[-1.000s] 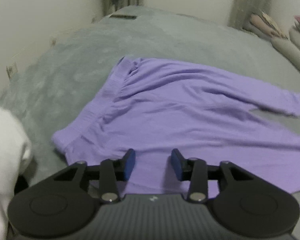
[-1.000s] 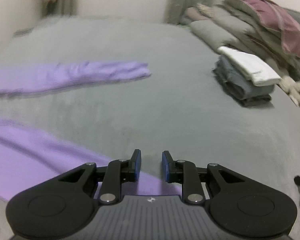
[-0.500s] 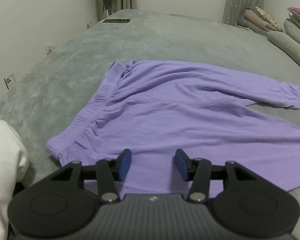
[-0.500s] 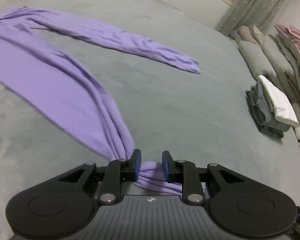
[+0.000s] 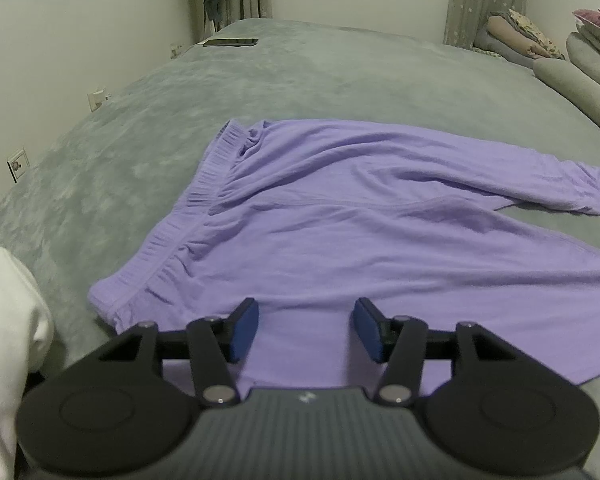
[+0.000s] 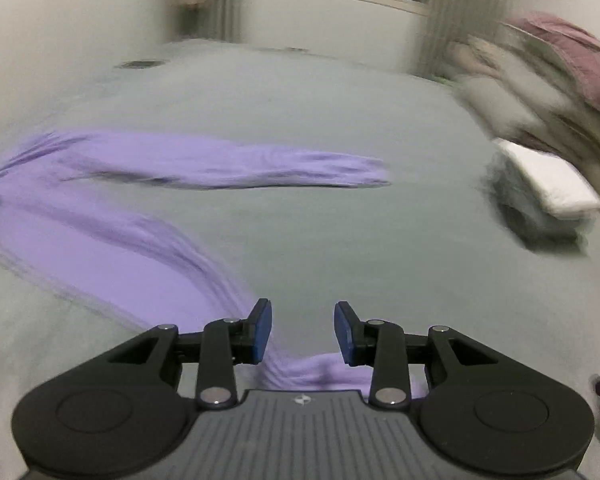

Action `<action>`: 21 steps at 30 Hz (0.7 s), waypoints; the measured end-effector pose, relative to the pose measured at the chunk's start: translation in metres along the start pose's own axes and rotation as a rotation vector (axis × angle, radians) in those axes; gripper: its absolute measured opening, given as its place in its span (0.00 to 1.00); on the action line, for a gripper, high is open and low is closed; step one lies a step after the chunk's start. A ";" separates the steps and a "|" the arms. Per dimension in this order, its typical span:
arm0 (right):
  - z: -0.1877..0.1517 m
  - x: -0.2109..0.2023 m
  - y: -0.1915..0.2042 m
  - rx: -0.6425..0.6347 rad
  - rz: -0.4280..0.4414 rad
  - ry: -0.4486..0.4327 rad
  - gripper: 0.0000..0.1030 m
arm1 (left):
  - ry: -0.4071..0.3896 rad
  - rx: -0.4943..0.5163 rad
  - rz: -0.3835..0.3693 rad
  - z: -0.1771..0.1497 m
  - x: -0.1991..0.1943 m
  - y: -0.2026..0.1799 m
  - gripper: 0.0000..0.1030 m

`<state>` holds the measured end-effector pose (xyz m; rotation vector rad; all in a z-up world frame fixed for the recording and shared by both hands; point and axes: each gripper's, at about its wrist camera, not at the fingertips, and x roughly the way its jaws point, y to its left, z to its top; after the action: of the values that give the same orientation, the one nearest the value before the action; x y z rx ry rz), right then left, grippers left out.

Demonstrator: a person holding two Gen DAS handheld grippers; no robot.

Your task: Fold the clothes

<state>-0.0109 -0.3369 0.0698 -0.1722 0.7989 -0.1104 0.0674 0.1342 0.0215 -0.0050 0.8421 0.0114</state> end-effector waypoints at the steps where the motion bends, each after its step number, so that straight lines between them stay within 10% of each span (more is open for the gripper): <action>1: 0.001 0.009 -0.006 0.014 -0.048 0.031 0.33 | 0.001 -0.002 -0.002 0.000 0.000 0.001 0.50; 7: -0.001 0.053 -0.023 0.076 0.028 0.163 0.32 | 0.002 -0.008 -0.009 0.000 0.000 0.001 0.50; 10: -0.002 0.057 -0.018 0.029 0.040 0.193 0.04 | 0.002 -0.012 -0.012 0.000 -0.001 0.002 0.49; 21: 0.002 0.021 -0.045 0.210 -0.116 -0.041 0.04 | -0.005 -0.009 -0.003 0.000 0.001 0.000 0.49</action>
<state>0.0038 -0.3840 0.0647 -0.0218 0.7308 -0.2981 0.0681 0.1343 0.0209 -0.0147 0.8369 0.0125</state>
